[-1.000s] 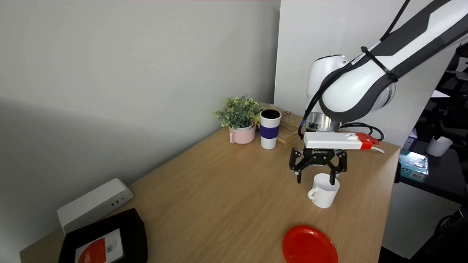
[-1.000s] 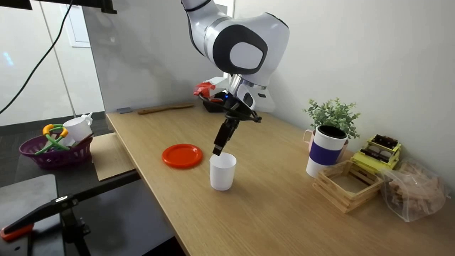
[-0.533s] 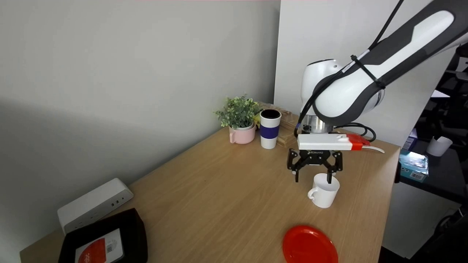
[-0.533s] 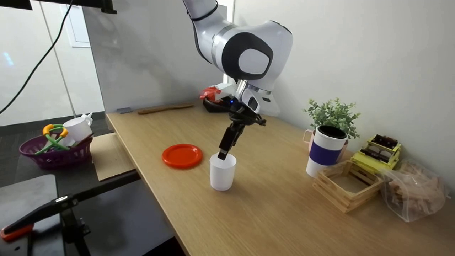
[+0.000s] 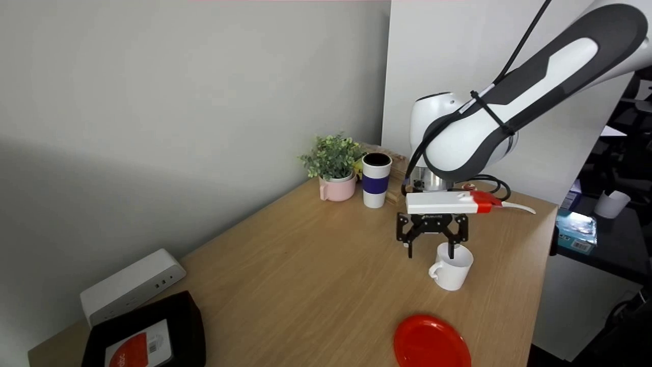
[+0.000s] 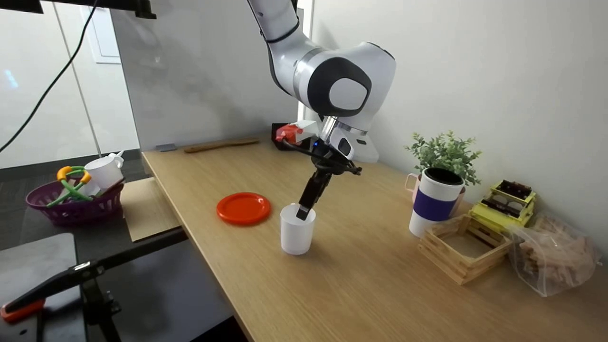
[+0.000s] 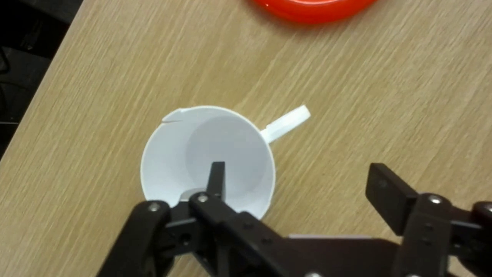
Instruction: Put the white cup on the orange plate
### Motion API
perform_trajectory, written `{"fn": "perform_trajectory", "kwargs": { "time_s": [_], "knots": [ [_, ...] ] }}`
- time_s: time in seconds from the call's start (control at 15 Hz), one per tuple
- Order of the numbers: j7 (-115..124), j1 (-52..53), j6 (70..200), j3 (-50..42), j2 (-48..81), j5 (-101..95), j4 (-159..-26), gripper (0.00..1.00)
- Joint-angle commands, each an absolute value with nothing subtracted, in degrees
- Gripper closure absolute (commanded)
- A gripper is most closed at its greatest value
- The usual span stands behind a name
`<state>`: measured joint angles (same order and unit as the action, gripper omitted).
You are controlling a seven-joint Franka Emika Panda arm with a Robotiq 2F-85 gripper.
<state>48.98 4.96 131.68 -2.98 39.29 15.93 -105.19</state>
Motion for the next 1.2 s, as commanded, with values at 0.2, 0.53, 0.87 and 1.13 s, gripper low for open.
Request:
{"fn": "perform_trajectory", "kwargs": {
  "time_s": [0.2, 0.53, 0.87, 1.13],
  "knots": [
    [49.5, 4.9, 128.5, -3.0, 42.7, 15.5, -101.3, 0.59],
    [50.3, 5.5, 128.8, -3.3, 43.2, 15.4, -101.3, 0.95],
    [51.9, 6.5, 131.0, -3.6, 41.3, 15.2, -104.0, 0.99],
    [54.3, 7.5, 132.4, -3.8, 39.8, 14.7, -105.9, 0.99]
  ]
}}
